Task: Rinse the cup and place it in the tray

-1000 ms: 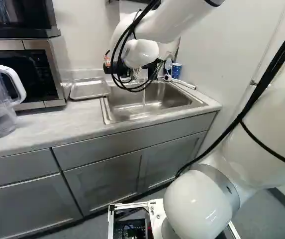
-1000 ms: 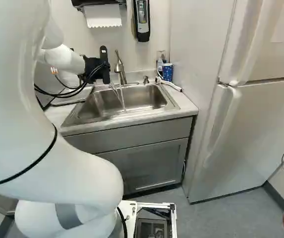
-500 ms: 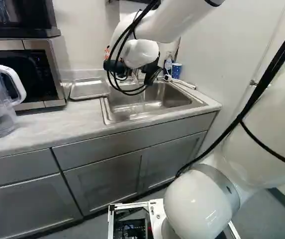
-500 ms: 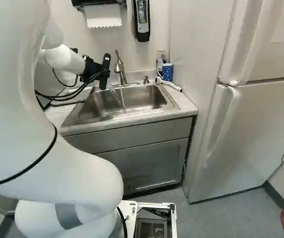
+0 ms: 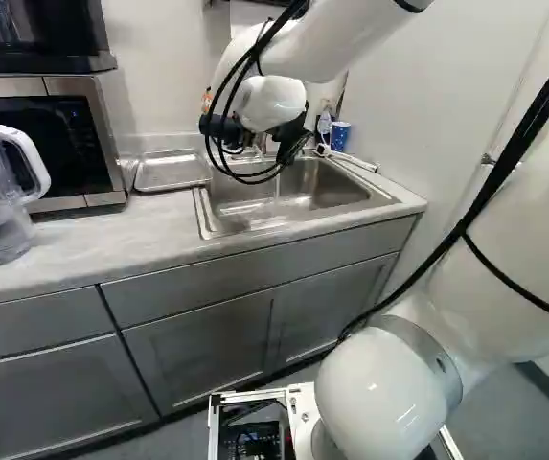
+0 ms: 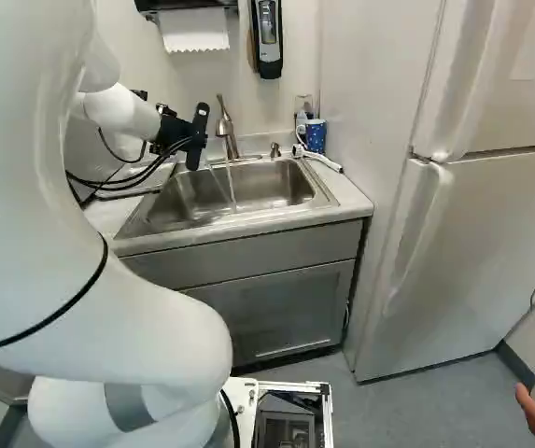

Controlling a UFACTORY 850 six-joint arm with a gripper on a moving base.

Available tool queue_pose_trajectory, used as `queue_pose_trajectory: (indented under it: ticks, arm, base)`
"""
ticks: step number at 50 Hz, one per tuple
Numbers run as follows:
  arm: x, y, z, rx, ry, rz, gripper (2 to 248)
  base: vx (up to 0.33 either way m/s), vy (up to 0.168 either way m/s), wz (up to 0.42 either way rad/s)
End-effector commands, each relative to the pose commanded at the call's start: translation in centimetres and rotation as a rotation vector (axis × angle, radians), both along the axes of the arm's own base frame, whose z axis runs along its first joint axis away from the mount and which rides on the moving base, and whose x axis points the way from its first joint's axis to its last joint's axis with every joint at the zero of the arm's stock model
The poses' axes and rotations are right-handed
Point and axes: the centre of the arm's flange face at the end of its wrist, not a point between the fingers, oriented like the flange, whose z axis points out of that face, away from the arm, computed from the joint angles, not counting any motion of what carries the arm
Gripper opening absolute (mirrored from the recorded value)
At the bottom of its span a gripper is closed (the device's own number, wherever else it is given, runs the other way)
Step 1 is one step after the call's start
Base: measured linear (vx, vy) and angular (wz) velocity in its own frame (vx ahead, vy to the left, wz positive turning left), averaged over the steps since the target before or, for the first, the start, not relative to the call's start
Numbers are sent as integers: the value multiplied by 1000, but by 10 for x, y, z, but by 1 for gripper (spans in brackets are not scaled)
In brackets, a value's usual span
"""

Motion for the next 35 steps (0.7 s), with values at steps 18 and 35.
queue_pose_trajectory:
  ticks: [18,35]
  arm:
    - [0,0,0,0,0,0,122]
    - [0,0,0,0,0,0,122]
  base:
    - [0,0,0]
    - [0,0,0]
